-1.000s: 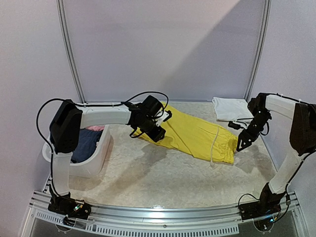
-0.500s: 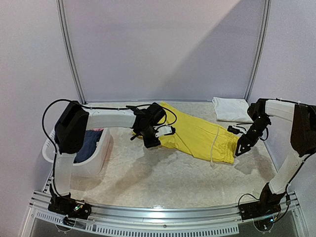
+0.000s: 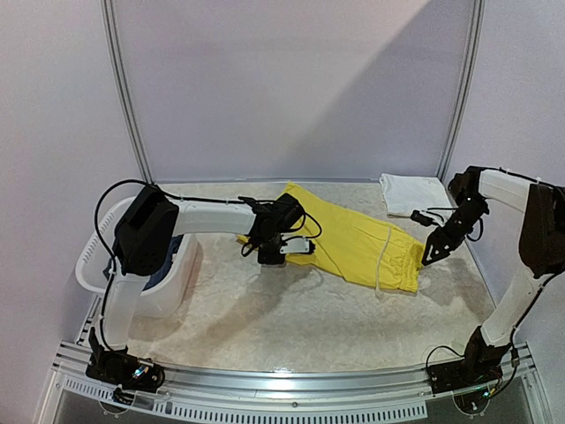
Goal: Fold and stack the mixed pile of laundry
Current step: Smooth out the rectangle-folded shorts at the center of the board.
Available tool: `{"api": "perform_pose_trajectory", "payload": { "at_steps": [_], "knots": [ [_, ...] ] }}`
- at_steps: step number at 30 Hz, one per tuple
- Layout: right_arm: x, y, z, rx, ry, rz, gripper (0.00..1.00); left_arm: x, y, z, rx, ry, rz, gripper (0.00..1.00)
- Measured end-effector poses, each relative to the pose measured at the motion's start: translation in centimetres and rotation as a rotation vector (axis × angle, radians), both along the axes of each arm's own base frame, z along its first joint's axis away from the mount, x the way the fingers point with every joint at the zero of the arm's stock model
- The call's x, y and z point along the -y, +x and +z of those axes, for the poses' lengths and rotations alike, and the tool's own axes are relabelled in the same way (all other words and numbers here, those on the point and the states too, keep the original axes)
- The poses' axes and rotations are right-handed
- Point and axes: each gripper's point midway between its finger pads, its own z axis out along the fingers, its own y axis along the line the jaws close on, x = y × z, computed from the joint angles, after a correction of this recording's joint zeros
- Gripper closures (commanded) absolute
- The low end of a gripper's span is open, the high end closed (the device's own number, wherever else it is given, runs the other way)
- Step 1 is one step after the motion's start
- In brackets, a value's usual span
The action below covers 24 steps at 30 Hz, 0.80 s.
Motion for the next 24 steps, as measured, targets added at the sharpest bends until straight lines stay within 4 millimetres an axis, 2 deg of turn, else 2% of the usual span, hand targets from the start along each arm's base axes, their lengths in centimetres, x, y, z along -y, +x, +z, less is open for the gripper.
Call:
{"api": "perform_pose_trajectory", "payload": {
  "at_steps": [5, 8, 13, 16, 18, 24],
  "knots": [
    [1.1, 3.0, 2.3, 0.079, 0.021, -0.045, 0.33, -0.1, -0.4, -0.2, 0.04, 0.047, -0.018, 1.0],
    [1.2, 3.6, 2.7, 0.085, 0.031, -0.048, 0.32, -0.8, -1.5, 0.0, 0.044, 0.07, -0.019, 1.0],
    [0.5, 3.3, 2.1, 0.051, 0.078, -0.026, 0.29, -3.4, -5.1, 0.2, 0.008, 0.114, -0.015, 1.0],
    [0.0, 3.3, 1.9, 0.046, 0.109, -0.015, 0.22, -5.0, -6.6, 0.1, -0.007, 0.134, -0.002, 1.0],
    [-0.3, 3.5, 1.4, 0.033, 0.132, -0.013, 0.21, -5.7, -6.8, -0.1, -0.006, 0.15, 0.011, 1.0],
    [-1.5, 5.0, -0.9, -0.004, 0.193, 0.0, 0.22, -5.8, -6.7, 0.0, 0.006, 0.149, 0.036, 1.0]
  ]
}}
